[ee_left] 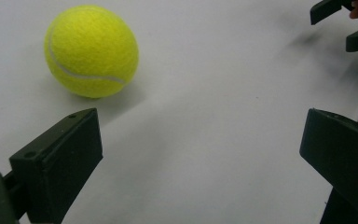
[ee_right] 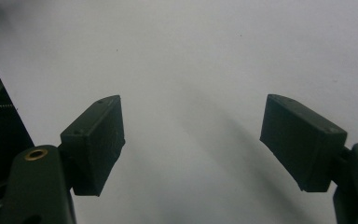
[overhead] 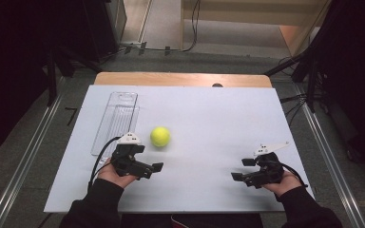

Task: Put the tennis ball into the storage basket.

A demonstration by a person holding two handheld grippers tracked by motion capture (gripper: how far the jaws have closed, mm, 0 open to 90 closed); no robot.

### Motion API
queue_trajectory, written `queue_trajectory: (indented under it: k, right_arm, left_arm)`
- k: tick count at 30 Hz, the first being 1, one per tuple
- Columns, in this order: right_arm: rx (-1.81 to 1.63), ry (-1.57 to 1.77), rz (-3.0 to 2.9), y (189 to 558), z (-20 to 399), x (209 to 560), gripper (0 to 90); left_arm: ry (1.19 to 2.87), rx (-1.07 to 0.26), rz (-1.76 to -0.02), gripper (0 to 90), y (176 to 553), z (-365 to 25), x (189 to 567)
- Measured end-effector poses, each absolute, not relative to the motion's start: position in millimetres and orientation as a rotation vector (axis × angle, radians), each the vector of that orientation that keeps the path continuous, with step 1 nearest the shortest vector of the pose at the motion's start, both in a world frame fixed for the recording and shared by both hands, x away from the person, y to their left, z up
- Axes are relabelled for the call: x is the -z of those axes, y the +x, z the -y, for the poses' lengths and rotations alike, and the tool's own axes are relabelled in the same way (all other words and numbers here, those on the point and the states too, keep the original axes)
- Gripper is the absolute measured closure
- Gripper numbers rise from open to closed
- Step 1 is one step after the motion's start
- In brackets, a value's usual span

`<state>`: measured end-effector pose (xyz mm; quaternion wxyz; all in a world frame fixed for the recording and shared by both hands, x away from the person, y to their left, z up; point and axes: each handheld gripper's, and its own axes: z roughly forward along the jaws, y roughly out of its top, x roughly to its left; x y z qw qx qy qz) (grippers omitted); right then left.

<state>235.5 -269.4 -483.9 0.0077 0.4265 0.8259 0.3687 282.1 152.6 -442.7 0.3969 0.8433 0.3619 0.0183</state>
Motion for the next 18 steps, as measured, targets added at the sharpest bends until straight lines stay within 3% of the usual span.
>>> queue_trajectory:
  k: [18]
  right_arm:
    - [-1.151, 1.348, -2.576, 235, 270, 484, 19.7]
  left_arm:
    - [2.151, -0.075, -0.943, 0.0, 296, -141, 436]
